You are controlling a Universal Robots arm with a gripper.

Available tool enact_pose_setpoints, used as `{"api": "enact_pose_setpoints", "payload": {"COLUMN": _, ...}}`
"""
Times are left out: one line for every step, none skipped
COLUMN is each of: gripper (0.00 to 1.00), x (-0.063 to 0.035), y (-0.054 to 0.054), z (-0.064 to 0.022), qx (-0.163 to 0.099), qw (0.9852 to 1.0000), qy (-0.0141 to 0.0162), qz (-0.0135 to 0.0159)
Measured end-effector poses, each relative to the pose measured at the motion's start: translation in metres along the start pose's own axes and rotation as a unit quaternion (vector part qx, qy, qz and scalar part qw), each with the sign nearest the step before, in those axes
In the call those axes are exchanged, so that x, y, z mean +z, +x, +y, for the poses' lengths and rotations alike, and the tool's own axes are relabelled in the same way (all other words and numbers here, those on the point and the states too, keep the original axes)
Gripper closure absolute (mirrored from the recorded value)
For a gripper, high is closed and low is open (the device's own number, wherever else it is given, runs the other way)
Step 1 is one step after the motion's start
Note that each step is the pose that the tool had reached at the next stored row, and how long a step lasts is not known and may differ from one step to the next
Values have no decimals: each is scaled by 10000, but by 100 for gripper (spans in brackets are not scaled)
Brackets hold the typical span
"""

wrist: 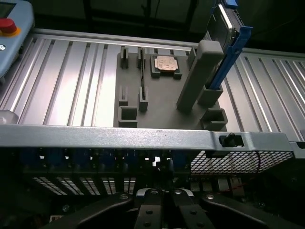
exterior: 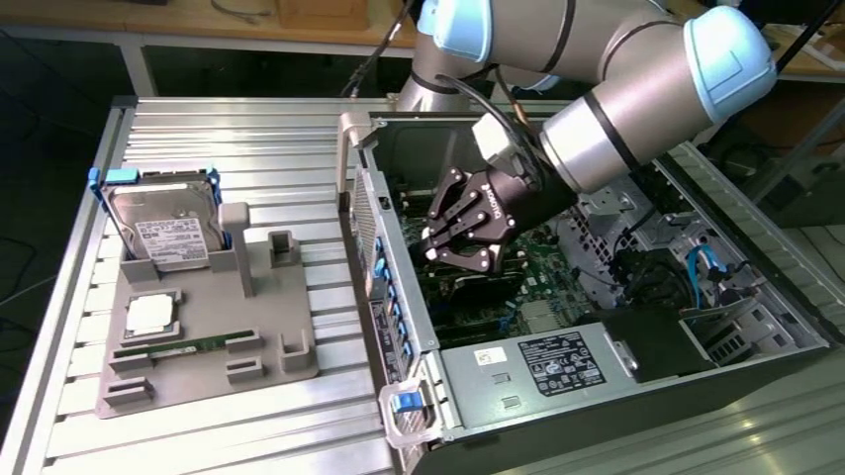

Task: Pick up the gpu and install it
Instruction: 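Press down on the gpu until it lock into place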

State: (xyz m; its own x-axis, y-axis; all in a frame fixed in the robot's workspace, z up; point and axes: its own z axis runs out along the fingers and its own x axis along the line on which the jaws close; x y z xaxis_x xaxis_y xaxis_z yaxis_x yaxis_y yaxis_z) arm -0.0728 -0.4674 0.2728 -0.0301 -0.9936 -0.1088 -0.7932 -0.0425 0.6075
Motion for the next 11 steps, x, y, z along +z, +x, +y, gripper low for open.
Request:
{"api": "enact_pose_setpoints", "payload": {"gripper": 89, "x": 10, "y": 1, "z": -8, "qx": 1, "qw": 10000, "qy": -13, "qz": -1}}
{"api": "enact_pose_setpoints", "payload": {"gripper": 89, "x": 17, "y": 2, "z": -13, "qx": 3, "qw": 10000, "qy": -22, "qz": -1}}
{"api": "enact_pose_setpoints", "payload": {"gripper": 89, "x": 23, "y": 4, "z": -18, "qx": 4, "qw": 10000, "qy": -29, "qz": 0}}
{"api": "enact_pose_setpoints", "payload": {"gripper": 89, "x": 31, "y": 5, "z": -24, "qx": 4, "qw": 10000, "qy": -36, "qz": 0}}
{"api": "enact_pose_setpoints", "payload": {"gripper": 89, "x": 39, "y": 5, "z": -30, "qx": 4, "qw": 10000, "qy": -42, "qz": -2}}
{"api": "enact_pose_setpoints", "payload": {"gripper": 89, "x": 44, "y": 6, "z": -34, "qx": 6, "qw": 10000, "qy": -48, "qz": -1}}
{"api": "enact_pose_setpoints", "payload": {"gripper": 89, "x": 49, "y": 7, "z": -38, "qx": 6, "qw": 10000, "qy": -51, "qz": -1}}
{"api": "enact_pose_setpoints", "payload": {"gripper": 89, "x": 50, "y": 7, "z": -39, "qx": 7, "qw": 10000, "qy": -55, "qz": -1}}
{"api": "enact_pose_setpoints", "payload": {"gripper": 89, "x": 50, "y": 7, "z": -39, "qx": 7, "qw": 10000, "qy": -55, "qz": -1}}
{"api": "enact_pose_setpoints", "payload": {"gripper": 89, "x": 50, "y": 7, "z": -40, "qx": 6, "qw": 10000, "qy": -55, "qz": -1}}
{"api": "enact_pose_setpoints", "payload": {"gripper": 89, "x": 51, "y": 7, "z": -40, "qx": 6, "qw": 10000, "qy": -55, "qz": -2}}
